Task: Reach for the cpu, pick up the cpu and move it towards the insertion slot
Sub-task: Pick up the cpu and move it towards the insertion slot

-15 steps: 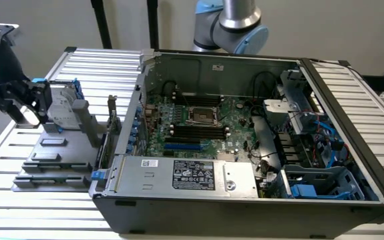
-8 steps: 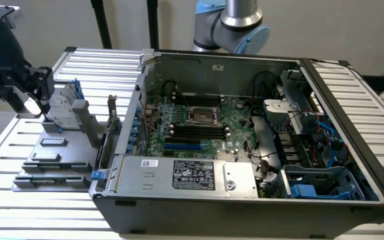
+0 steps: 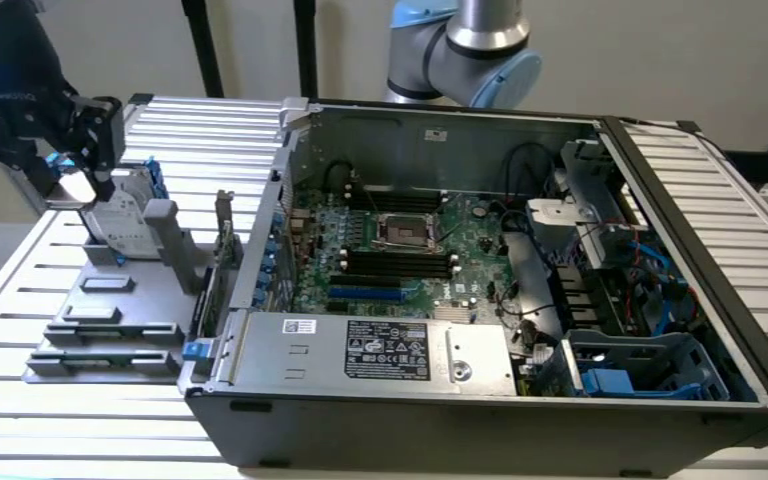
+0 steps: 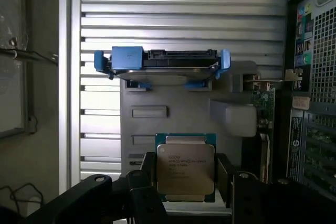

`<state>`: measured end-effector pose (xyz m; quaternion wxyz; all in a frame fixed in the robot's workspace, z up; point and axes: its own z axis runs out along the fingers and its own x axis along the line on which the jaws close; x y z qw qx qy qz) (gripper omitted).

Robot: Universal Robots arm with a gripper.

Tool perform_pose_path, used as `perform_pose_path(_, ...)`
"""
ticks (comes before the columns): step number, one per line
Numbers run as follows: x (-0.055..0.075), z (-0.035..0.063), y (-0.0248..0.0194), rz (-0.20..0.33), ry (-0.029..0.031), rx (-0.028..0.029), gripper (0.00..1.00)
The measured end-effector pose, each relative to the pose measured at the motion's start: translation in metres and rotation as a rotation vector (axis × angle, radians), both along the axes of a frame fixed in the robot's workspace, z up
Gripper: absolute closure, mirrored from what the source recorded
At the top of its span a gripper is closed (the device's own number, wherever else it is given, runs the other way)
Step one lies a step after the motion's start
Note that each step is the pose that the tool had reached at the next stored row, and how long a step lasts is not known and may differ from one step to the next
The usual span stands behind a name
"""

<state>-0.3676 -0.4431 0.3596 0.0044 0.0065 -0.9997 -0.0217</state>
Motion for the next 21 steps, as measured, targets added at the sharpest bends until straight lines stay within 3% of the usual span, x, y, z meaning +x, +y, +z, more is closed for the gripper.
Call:
perform_pose_path(4, 0.018, 0.0175, 0.0003, 0.0, 0.0009, 0.0001, 0.45)
perform_pose_path(8, 0.035, 0.0261, 0.0016, 0.0, 0.001, 0.0, 0.45)
perform_pose_path(21, 0.093, 0.0356, 0.0063, 0.0, 0.001, 0.0, 0.45)
